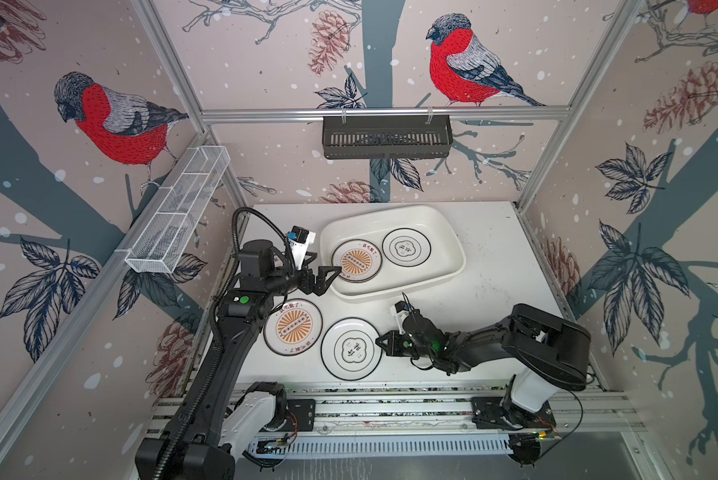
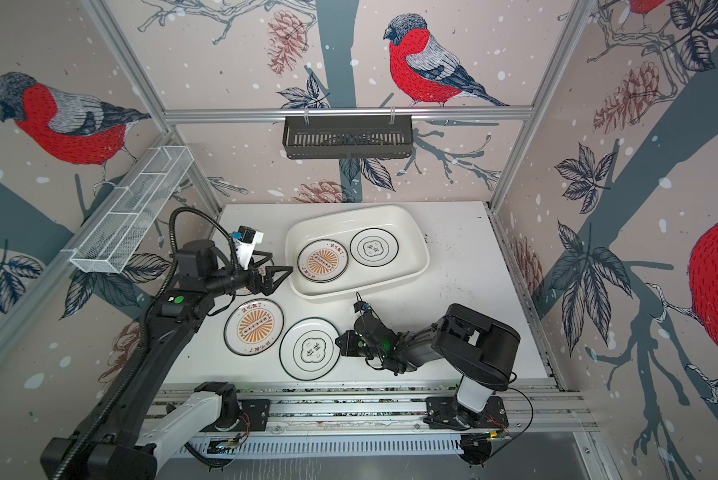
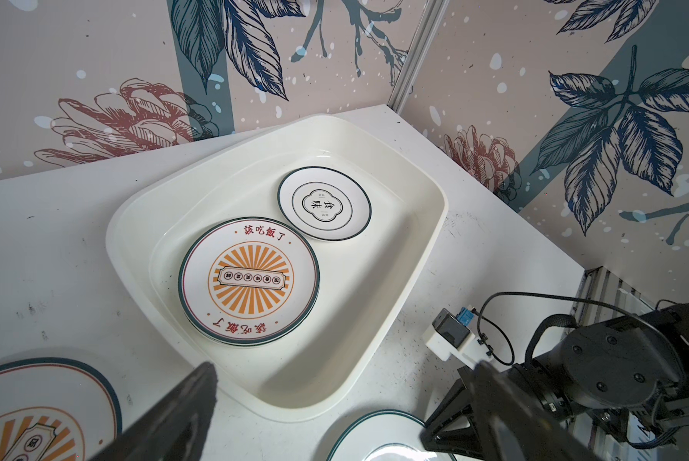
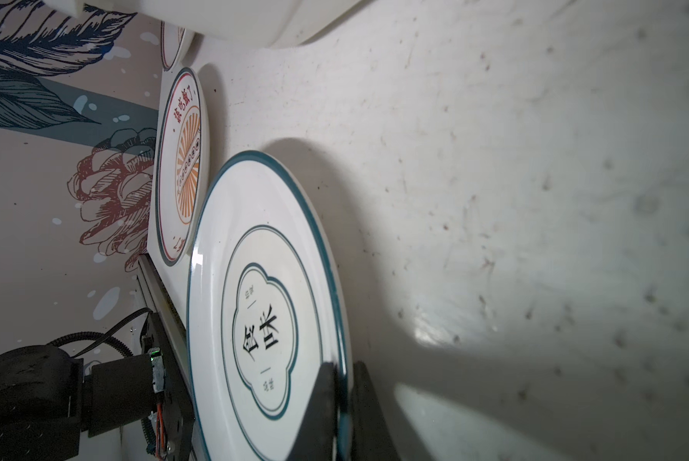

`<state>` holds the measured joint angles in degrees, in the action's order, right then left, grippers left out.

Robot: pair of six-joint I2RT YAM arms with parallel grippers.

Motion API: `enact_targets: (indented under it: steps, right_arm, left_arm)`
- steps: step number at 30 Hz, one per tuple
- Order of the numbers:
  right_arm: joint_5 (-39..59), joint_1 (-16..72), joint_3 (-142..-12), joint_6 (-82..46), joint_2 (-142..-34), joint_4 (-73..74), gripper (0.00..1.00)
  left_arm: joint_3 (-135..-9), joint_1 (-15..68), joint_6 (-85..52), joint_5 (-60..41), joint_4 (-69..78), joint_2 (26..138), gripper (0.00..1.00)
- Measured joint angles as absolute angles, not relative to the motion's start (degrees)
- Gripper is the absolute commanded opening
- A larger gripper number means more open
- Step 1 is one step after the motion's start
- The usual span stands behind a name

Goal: Place the plates into the plastic bin on the countertop
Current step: 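Close the right gripper on the second white plate's edge and tilt it up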

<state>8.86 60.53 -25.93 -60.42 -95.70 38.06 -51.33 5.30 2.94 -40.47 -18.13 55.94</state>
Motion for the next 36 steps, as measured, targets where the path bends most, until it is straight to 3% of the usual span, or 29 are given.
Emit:
enact_targets:
  steps: [11, 36]
  right_arm:
    - [10.79, 58.74, -21.74, -61.41, -90.76, 39.46, 0.02]
    - [15.49, 52.84, -19.79, -56.14, -69.45, 18.68, 0.01]
  left_arm:
    - [-51.35, 5.3, 2.94, -40.47, -18.13, 55.64, 0.98]
    - [-51.35, 5.19, 2.94, -40.42, -18.15, 55.64, 0.98]
